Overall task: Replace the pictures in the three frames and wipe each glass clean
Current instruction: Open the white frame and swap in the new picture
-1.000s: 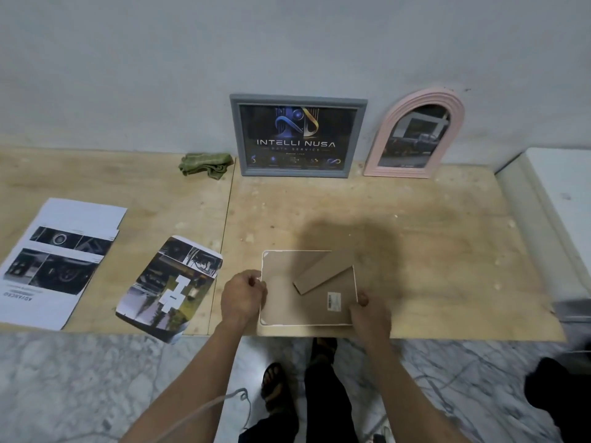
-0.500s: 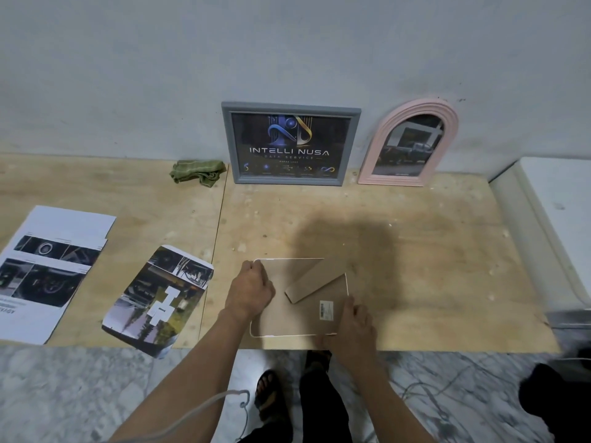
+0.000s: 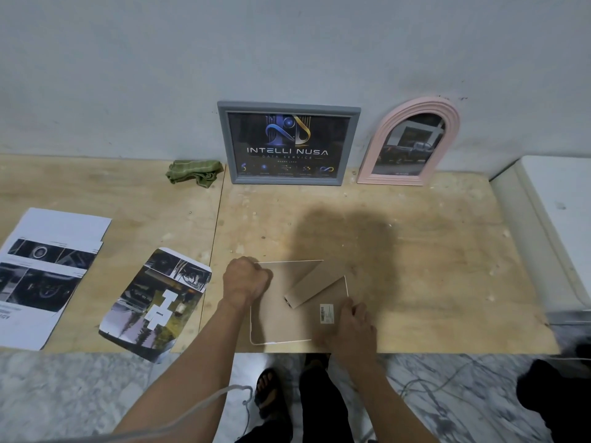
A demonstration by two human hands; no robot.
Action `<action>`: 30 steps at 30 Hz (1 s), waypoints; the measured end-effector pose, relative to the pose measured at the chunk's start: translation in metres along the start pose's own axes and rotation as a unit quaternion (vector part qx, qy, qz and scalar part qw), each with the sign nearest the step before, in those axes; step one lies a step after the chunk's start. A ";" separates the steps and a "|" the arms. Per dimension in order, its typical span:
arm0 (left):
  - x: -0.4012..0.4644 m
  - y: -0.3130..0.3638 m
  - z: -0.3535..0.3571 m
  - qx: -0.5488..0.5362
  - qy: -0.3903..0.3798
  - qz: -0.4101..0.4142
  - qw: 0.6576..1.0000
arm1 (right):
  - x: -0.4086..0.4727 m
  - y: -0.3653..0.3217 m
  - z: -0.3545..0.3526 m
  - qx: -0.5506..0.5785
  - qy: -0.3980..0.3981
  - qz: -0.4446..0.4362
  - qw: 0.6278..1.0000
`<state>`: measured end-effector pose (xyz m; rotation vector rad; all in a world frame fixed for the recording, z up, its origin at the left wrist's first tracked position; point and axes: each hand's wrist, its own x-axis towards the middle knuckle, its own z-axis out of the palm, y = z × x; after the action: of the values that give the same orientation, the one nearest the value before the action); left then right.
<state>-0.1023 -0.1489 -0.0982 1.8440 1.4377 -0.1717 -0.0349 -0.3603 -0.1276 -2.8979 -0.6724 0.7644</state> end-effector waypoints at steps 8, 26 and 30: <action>0.005 -0.007 -0.007 -0.046 0.017 -0.041 0.998 | -0.008 0.000 0.006 -0.001 0.010 -0.013 1.000; 0.011 -0.004 -0.024 -0.063 -0.049 -0.049 0.996 | 0.000 -0.003 0.008 0.001 0.000 -0.015 1.000; 0.007 -0.004 -0.023 -0.053 -0.064 -0.038 0.996 | 0.001 -0.002 0.009 -0.003 0.008 -0.017 1.000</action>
<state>-0.1113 -0.1286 -0.0875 1.6639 1.4025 -0.2419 -0.0389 -0.3586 -0.1356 -2.8866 -0.7200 0.7345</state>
